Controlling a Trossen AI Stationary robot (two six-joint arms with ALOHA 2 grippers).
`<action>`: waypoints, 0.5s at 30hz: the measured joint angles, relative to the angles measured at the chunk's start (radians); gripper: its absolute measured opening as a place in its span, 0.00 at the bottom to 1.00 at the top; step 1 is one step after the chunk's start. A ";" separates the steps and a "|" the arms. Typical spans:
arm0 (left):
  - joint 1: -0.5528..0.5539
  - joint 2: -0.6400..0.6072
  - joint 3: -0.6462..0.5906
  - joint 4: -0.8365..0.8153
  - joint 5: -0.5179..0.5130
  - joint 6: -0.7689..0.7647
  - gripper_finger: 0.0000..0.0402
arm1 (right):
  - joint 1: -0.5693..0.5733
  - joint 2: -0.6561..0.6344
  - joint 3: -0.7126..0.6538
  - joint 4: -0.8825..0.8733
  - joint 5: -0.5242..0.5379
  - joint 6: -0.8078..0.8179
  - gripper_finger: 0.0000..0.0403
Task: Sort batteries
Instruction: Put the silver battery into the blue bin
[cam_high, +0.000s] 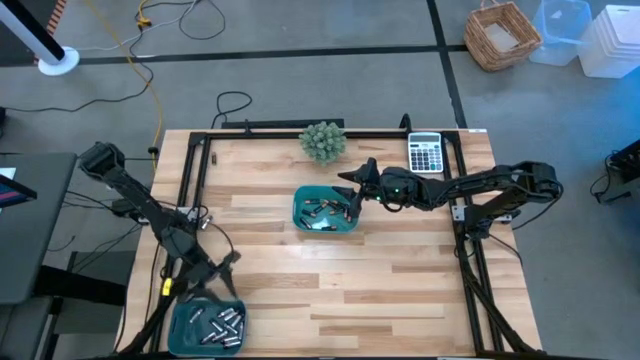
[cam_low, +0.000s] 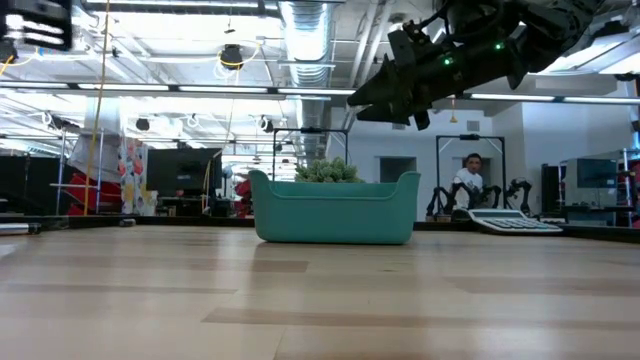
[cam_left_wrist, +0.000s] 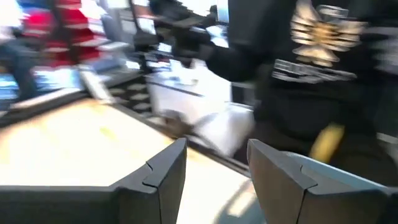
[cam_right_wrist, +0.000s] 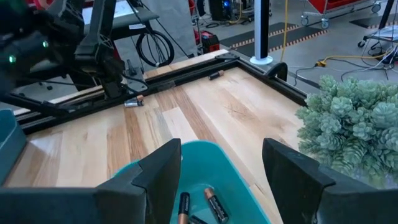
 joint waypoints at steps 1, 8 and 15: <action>0.004 -0.016 0.000 0.000 -0.043 0.003 0.41 | 0.000 0.000 0.000 -0.006 0.000 0.000 0.60; 0.033 -0.147 0.000 -0.028 -0.347 0.057 0.42 | 0.000 0.000 0.000 -0.017 0.000 -0.002 0.60; 0.095 -0.236 0.000 -0.096 -0.641 0.053 0.42 | 0.000 0.000 0.000 -0.001 0.000 -0.020 0.60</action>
